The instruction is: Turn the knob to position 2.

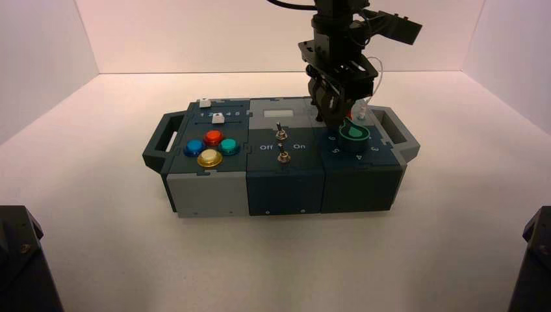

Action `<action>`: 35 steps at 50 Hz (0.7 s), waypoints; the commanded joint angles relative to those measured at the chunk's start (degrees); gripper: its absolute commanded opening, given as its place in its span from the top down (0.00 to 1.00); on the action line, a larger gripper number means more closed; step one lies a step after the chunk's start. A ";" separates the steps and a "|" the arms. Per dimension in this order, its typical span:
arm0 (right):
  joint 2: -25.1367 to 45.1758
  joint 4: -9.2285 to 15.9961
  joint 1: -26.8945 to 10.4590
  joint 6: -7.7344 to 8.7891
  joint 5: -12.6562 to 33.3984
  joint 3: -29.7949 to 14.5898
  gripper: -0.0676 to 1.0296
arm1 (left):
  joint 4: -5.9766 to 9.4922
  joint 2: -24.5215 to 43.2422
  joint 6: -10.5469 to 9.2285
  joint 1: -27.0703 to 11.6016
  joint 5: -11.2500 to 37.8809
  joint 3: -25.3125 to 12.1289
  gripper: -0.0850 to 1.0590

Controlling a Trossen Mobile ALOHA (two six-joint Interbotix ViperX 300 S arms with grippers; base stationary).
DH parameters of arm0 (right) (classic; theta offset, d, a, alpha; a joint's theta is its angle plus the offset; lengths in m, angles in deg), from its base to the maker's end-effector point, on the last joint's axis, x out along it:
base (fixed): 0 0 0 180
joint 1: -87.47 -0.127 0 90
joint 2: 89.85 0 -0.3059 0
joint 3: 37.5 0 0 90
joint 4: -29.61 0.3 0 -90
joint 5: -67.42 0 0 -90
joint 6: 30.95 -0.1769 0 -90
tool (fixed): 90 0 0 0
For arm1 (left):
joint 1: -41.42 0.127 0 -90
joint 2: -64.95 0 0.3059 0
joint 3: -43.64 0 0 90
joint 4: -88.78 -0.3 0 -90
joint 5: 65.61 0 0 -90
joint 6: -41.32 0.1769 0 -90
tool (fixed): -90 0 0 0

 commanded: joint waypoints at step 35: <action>-0.79 0.18 2.29 -0.18 -0.79 -0.88 0.96 | -0.18 0.97 2.90 -0.09 2.46 -6.15 0.95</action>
